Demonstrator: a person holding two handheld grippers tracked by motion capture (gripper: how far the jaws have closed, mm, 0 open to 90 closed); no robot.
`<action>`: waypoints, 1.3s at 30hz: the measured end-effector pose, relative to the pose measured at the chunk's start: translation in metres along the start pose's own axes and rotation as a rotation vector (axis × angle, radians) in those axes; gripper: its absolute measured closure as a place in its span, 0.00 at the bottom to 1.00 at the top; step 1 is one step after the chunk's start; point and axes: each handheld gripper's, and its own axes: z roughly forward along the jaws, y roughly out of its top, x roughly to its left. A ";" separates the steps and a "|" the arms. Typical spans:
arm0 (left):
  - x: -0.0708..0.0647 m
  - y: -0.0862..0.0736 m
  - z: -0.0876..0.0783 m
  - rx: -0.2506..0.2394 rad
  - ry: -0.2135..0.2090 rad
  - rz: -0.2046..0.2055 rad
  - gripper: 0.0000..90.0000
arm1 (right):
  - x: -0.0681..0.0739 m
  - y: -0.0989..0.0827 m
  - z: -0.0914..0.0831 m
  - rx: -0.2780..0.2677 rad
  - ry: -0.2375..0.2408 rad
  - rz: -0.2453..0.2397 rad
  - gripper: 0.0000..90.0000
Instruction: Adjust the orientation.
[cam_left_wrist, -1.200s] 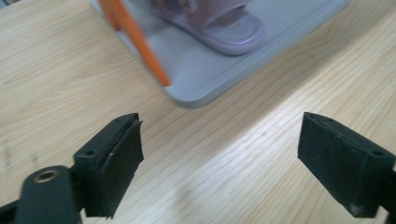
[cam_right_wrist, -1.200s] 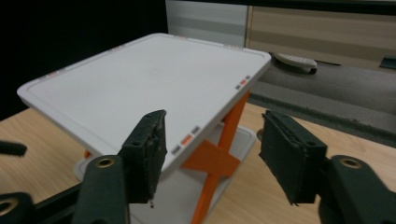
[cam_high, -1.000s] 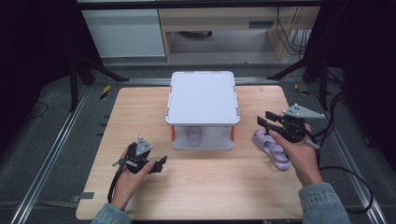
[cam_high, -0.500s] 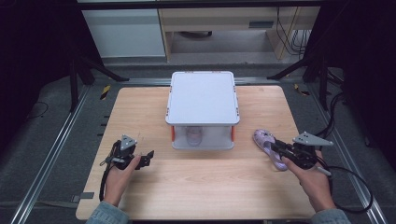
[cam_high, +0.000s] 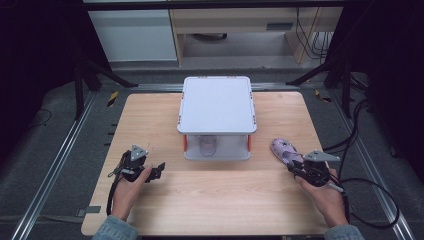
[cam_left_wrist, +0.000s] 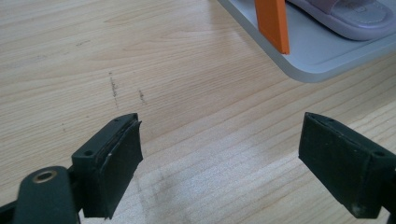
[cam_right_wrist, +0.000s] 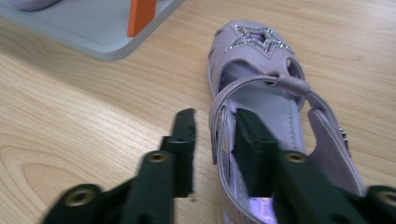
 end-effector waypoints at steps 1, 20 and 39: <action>0.000 0.000 0.000 0.002 -0.001 0.000 0.14 | -0.001 0.000 0.000 -0.006 0.005 -0.006 0.93; 0.001 0.000 0.000 0.004 0.010 -0.001 0.14 | 0.076 0.016 -0.029 -0.069 0.258 -0.109 0.95; 0.000 0.000 0.001 0.008 0.008 0.005 0.14 | 0.146 0.010 0.014 0.035 0.474 -0.179 0.93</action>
